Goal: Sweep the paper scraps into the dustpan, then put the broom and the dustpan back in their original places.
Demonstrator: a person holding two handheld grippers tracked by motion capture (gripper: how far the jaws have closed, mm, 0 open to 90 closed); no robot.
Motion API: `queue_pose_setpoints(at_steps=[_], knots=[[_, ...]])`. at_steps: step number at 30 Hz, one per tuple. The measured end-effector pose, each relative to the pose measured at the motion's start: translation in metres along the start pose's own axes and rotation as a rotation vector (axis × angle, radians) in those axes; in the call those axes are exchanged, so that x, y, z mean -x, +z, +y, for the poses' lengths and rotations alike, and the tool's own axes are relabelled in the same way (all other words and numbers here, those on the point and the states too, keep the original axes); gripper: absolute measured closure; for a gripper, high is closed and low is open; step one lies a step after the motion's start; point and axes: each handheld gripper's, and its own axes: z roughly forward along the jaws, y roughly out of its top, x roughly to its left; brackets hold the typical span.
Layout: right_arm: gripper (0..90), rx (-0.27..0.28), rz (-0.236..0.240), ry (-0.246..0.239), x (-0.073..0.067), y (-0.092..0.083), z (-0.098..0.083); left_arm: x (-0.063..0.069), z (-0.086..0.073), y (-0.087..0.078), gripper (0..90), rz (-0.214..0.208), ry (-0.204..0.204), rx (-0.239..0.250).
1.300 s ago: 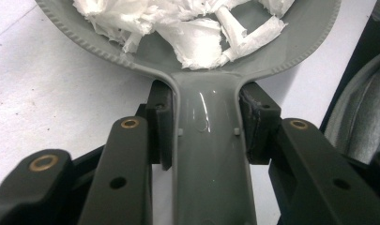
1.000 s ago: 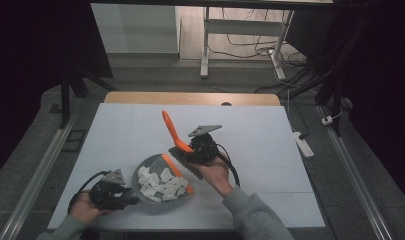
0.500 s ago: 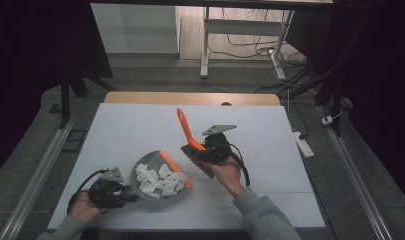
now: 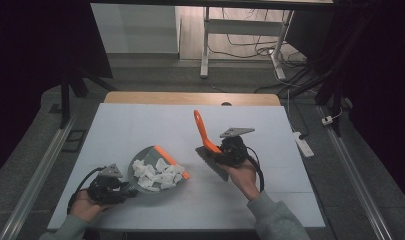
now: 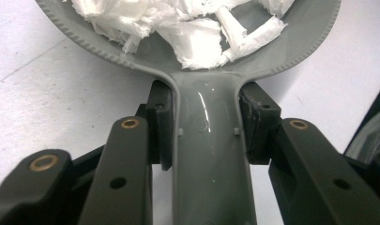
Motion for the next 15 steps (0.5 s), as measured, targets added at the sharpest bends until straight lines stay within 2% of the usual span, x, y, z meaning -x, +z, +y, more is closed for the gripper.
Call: queue_pose_setpoints(at_steps=[4,8,15], knots=[[70.4,-0.007,0.0,0.005,0.004,-0.007,-0.009,0.0,0.001,-0.002,61.5,0.016,-0.02,0.011],[70.4,-0.012,-0.002,0.008,0.008,-0.015,-0.016,-0.003,0.002,-0.002,61.5,0.033,-0.059,0.029],[70.4,-0.018,-0.007,0.013,0.012,-0.023,-0.028,-0.004,0.003,-0.003,61.5,0.055,-0.087,0.043]])
